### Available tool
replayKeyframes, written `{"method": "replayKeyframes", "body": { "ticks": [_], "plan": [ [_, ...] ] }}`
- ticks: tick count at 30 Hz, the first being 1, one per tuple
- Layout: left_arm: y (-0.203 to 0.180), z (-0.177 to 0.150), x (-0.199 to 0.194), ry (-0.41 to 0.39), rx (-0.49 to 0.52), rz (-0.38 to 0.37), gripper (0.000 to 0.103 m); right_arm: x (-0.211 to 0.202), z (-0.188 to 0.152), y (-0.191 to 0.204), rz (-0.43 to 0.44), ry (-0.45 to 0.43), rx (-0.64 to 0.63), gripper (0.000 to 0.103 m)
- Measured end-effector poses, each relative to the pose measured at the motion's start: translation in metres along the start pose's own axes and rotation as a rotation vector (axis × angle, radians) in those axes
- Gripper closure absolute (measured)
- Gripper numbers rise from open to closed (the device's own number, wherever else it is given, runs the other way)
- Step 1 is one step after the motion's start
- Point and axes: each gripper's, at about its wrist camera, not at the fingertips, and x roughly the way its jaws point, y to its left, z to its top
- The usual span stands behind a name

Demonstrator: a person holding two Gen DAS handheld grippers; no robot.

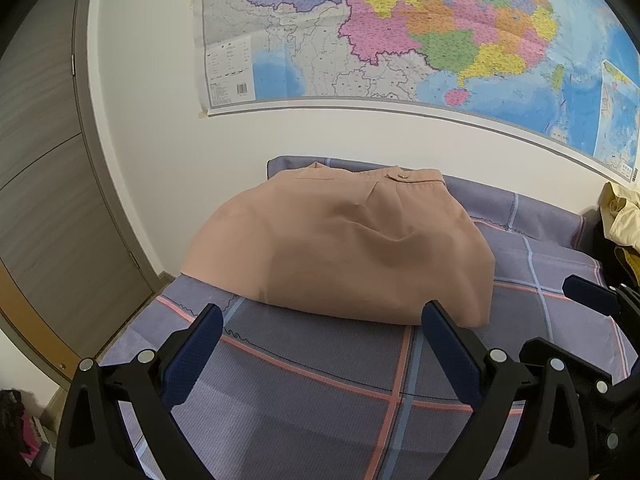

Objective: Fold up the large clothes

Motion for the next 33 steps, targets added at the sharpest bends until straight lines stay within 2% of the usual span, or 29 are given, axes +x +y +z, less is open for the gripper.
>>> {"method": "replayKeyframes", "body": {
  "ticks": [33],
  "plan": [
    [-0.0011,-0.0022,-0.001,0.002,0.01,-0.003,0.007,0.0004,-0.001,0.0002,0.008,0.005,0.009,0.006]
  ]
}}
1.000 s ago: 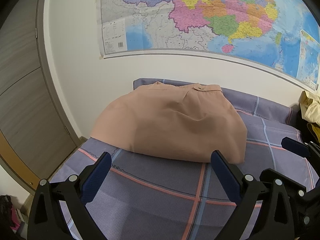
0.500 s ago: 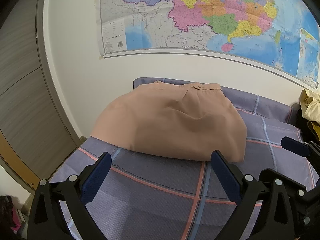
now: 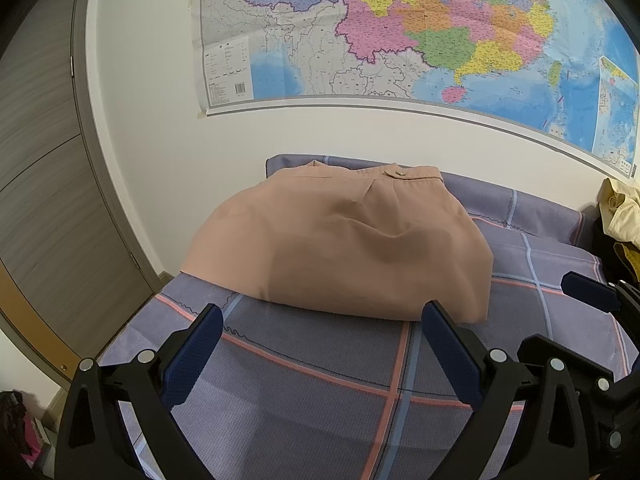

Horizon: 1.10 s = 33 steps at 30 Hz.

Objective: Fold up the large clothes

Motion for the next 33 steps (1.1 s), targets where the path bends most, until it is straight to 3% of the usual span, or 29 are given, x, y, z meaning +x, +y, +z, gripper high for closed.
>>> {"method": "replayKeyframes", "body": {
  "ticks": [33],
  "plan": [
    [-0.0025,0.0006,-0.0001,-0.001,0.002,-0.003,0.007,-0.0034,-0.0002,0.0017,0.003,-0.012,0.001,0.006]
  ]
}}
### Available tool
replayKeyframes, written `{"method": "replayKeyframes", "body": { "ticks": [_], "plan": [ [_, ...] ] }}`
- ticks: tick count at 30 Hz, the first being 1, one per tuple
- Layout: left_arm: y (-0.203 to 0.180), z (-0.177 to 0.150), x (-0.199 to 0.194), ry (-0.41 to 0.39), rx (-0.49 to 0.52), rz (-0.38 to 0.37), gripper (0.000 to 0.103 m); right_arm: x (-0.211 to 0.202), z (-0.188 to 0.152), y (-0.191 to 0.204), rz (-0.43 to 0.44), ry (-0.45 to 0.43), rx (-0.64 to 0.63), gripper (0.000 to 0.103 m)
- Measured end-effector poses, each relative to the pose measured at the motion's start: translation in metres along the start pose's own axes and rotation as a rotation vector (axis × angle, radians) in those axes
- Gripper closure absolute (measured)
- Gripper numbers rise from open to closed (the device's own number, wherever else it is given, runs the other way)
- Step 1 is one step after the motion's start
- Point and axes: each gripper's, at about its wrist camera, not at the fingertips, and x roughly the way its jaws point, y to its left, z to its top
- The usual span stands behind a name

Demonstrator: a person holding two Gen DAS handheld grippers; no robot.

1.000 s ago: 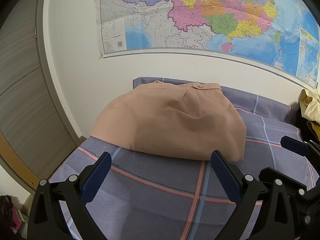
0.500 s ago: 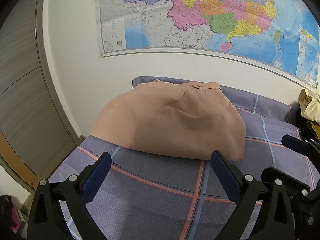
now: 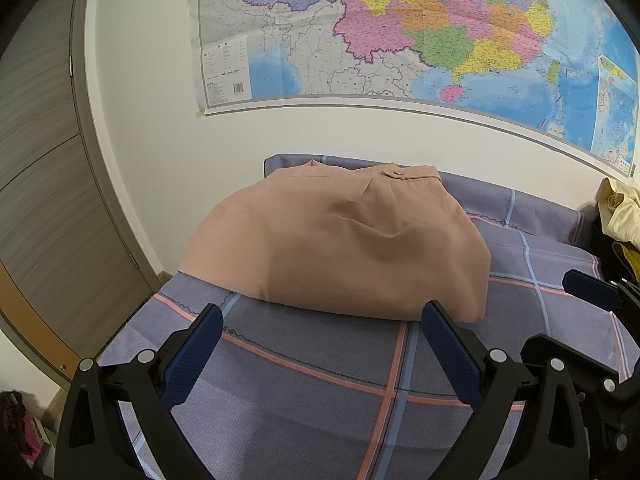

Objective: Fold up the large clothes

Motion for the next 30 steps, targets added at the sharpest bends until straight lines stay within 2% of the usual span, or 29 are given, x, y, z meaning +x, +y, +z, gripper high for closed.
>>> {"method": "replayKeyframes", "body": {
  "ticks": [20,30],
  "plan": [
    [-0.0012,-0.0013,-0.0042,-0.02,0.0,0.007,0.007,-0.0005,0.0004,0.0003,0.003,0.005,0.004,0.006],
    [-0.0047,-0.0029,-0.0016,0.013,-0.004,-0.024,0.007,-0.0069,-0.0054,-0.0016,-0.008,0.0,0.019,0.006]
  ]
}}
